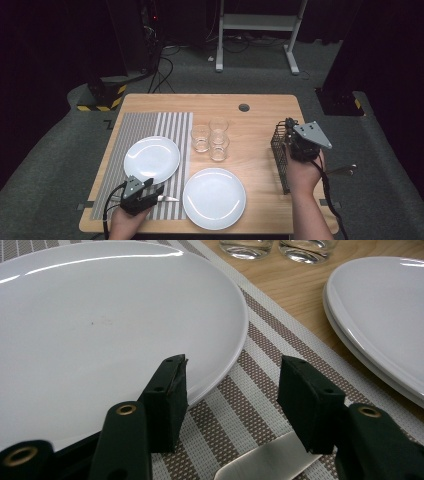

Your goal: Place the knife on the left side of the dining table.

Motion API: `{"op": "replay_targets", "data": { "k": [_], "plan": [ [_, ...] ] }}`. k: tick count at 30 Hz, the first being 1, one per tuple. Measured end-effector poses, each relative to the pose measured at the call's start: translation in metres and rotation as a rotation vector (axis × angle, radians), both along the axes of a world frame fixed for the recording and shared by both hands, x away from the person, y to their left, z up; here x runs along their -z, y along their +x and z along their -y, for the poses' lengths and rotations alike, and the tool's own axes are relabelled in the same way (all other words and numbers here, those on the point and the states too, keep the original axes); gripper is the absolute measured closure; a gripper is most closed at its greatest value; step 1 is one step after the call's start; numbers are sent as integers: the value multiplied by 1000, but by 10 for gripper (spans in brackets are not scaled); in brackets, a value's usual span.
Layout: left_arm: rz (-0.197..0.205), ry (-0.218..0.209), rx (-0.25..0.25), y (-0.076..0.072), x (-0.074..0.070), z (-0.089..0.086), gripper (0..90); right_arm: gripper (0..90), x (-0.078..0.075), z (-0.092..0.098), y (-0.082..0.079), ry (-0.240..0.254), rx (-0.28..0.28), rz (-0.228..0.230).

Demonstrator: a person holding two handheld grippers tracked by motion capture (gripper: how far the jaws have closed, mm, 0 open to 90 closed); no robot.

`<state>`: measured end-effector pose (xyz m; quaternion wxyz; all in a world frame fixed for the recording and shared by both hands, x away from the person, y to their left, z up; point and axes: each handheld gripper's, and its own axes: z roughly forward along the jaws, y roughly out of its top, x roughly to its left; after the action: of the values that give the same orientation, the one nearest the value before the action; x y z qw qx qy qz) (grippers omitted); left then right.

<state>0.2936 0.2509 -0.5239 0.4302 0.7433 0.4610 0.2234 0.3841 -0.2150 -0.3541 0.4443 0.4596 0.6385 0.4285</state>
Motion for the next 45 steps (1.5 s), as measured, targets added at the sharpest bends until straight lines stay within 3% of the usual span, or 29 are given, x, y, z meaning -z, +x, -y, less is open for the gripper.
{"op": "replay_targets", "data": {
  "k": [20, 30, 36, 45],
  "plan": [
    [2, 6, -2, 0, 0, 1, 458, 865, -24, -2, -25, 25, -9, 137],
    [32, 3, -4, -3, -1, 0, 460, 866, -33, -18, -39, 22, -36, 197],
    [39, -10, -9, -3, -1, -1, 464, 867, -35, -32, -47, 31, -71, 214],
    [38, -3, -15, -3, -1, 0, 470, 868, -31, -44, -53, 25, -119, 204]
  ]
}}
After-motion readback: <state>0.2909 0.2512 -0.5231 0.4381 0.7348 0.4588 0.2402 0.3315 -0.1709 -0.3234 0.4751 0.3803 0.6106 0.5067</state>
